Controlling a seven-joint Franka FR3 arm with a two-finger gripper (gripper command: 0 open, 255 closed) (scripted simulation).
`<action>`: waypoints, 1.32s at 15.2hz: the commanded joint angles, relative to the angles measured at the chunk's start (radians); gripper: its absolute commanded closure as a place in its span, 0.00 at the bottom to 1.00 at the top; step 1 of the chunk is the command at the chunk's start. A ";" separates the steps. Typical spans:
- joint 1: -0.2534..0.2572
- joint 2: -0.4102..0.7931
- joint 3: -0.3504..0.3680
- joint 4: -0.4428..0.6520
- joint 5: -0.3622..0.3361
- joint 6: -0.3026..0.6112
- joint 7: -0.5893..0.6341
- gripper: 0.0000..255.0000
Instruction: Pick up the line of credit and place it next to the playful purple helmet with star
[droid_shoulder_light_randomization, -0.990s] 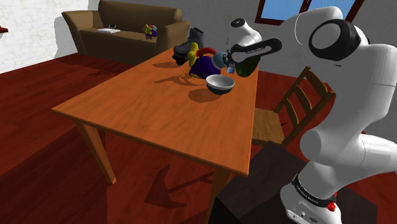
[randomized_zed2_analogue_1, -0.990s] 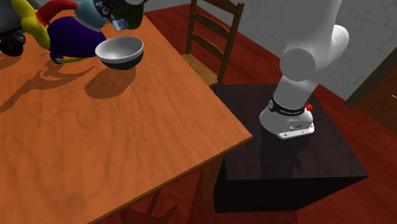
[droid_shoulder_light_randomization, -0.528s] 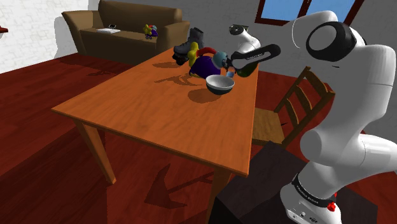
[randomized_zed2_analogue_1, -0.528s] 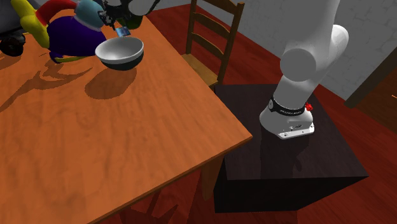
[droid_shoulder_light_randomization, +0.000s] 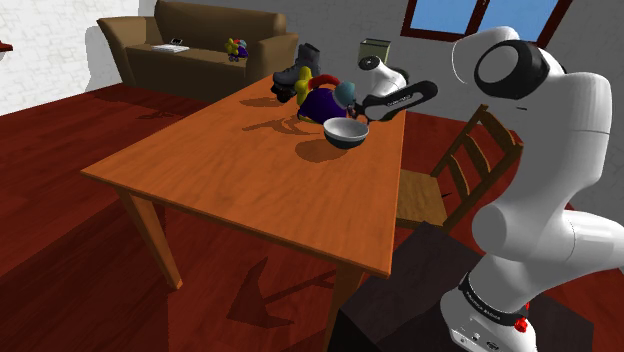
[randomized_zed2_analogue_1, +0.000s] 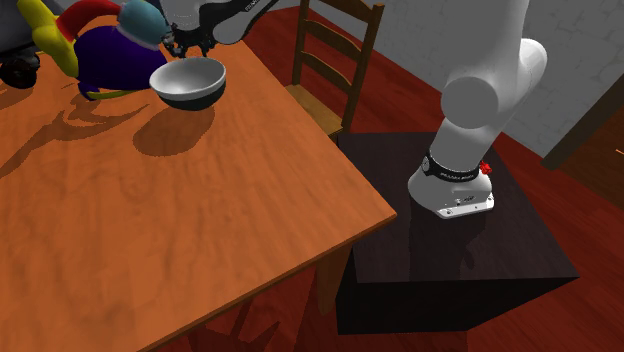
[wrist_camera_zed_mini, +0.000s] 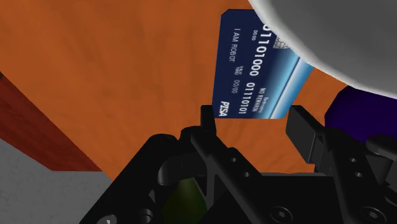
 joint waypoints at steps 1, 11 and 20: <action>0.005 0.012 -0.010 -0.007 -0.019 0.015 0.020 1.00; 0.012 0.026 -0.020 -0.010 -0.036 0.027 0.037 0.00; -0.016 -0.092 0.029 -0.088 0.030 -0.005 0.016 0.00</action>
